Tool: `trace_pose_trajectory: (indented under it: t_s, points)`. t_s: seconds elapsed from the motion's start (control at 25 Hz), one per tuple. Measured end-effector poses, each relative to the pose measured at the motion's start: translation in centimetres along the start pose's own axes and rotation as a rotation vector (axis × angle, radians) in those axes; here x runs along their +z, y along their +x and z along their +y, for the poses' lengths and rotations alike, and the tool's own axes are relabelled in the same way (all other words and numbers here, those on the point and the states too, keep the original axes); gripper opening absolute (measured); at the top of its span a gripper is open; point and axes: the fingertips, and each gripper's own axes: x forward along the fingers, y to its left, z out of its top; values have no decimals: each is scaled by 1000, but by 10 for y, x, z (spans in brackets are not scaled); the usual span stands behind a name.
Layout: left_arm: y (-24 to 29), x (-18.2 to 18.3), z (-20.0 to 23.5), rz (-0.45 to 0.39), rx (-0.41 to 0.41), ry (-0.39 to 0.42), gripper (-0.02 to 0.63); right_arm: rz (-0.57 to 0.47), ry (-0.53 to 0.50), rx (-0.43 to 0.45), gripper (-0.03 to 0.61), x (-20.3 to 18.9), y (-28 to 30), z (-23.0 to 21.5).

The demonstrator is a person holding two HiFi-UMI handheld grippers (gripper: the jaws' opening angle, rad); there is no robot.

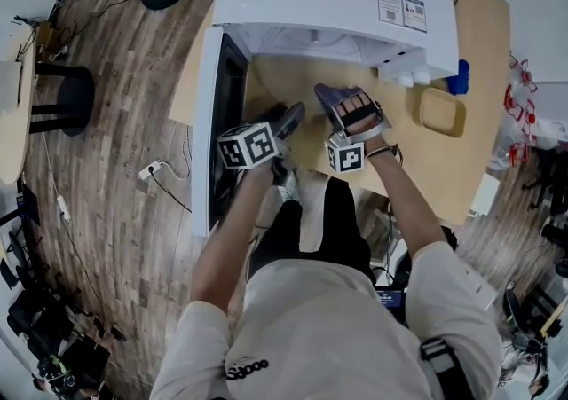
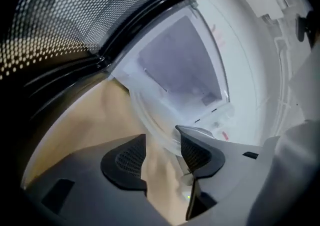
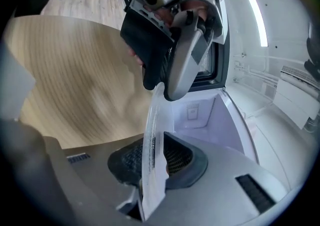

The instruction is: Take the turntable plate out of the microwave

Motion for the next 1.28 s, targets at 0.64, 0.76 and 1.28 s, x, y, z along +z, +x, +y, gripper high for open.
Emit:
trace_pose_trajectory:
  t_s: [0.64, 0.76, 1.28]
  points:
    - [14, 13, -20, -97, -211, -173, 103, 22, 19, -57, 29, 13, -37, -7]
    - [9, 19, -32, -120, -252, -163, 92, 37, 44, -71, 29, 13, -41, -13]
    - [-12, -11, -72, -119, -274, -177, 86, 91, 50, -95, 31, 16, -94, -20]
